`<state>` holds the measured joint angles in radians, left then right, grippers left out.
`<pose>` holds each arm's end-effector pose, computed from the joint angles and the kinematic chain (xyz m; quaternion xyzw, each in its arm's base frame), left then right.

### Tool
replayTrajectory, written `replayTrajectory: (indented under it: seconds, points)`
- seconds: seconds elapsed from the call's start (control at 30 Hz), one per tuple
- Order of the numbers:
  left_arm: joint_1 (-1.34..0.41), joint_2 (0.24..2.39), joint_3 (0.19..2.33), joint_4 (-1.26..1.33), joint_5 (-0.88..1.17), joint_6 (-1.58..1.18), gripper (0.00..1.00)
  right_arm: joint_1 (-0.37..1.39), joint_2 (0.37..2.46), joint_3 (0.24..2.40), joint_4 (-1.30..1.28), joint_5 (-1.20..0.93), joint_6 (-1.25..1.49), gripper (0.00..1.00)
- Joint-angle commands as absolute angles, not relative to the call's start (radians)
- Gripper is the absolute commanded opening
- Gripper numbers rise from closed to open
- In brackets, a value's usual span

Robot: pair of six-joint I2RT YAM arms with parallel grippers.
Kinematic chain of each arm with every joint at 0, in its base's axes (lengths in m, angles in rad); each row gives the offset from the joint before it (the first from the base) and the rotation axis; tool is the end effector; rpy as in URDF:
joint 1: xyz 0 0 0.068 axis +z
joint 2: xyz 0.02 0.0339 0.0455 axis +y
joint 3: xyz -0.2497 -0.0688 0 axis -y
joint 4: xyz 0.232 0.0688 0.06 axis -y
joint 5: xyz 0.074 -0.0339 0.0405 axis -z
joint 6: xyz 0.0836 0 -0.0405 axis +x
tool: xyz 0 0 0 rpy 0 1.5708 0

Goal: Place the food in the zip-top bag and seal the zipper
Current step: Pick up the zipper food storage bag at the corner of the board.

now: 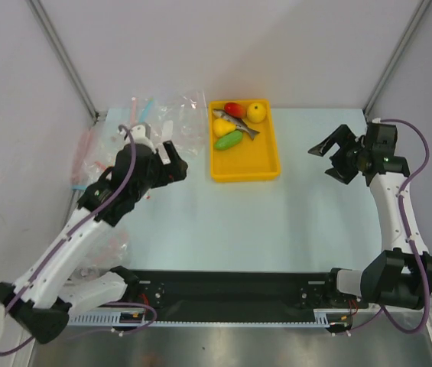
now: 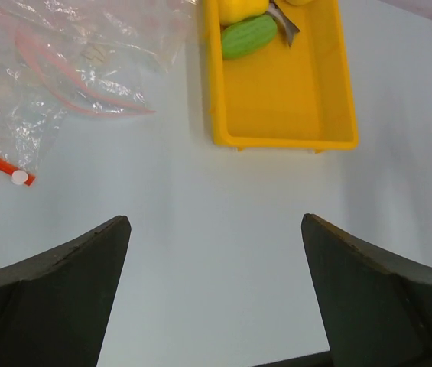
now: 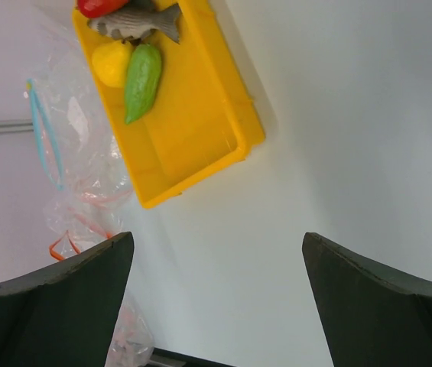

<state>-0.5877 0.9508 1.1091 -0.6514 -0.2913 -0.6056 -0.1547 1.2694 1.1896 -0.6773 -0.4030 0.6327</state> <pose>0.2050 -0.1077 0.3396 -0.0821 0.8485 -0.1822 0.4900 0.2932 -0.0125 0.2896 0.2720 0.8613 0.2704 0.3332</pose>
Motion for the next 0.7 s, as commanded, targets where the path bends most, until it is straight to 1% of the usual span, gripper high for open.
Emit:
replayTrajectory:
  seconds: [0.0,0.07,0.17,0.23,0.27,0.43,0.6,0.67]
  points:
    - [-0.511,1.086,1.262,-0.701,-0.278,-0.624,1.0,-0.16,1.281,1.299,-0.643,-0.439,0.635,1.0]
    - [-0.453,1.164,1.322,-0.687,-0.217,-0.621,1.0,-0.155,1.322,1.334,-0.631,-0.469,0.638,1.0]
    - [-0.274,1.265,1.351,-0.657,-0.062,-0.67,1.0,-0.129,1.383,1.413,-0.636,-0.471,0.632,1.0]
    - [-0.22,1.313,1.377,-0.64,0.021,-0.704,1.0,-0.121,1.423,1.481,-0.656,-0.465,0.637,1.0]
    - [-0.18,1.366,1.388,-0.611,0.034,-0.724,1.0,-0.108,1.46,1.5,-0.669,-0.468,0.638,1.0]
    - [-0.132,1.547,1.547,-0.586,0.032,-0.701,1.0,-0.054,1.548,1.617,-0.702,-0.488,0.64,1.0]
    - [-0.069,1.78,1.776,-0.643,0.005,-0.6,0.98,-0.034,1.557,1.646,-0.732,-0.497,0.623,1.0]
    - [-0.058,1.839,1.836,-0.667,0.003,-0.565,0.98,-0.034,1.554,1.664,-0.745,-0.502,0.611,1.0]
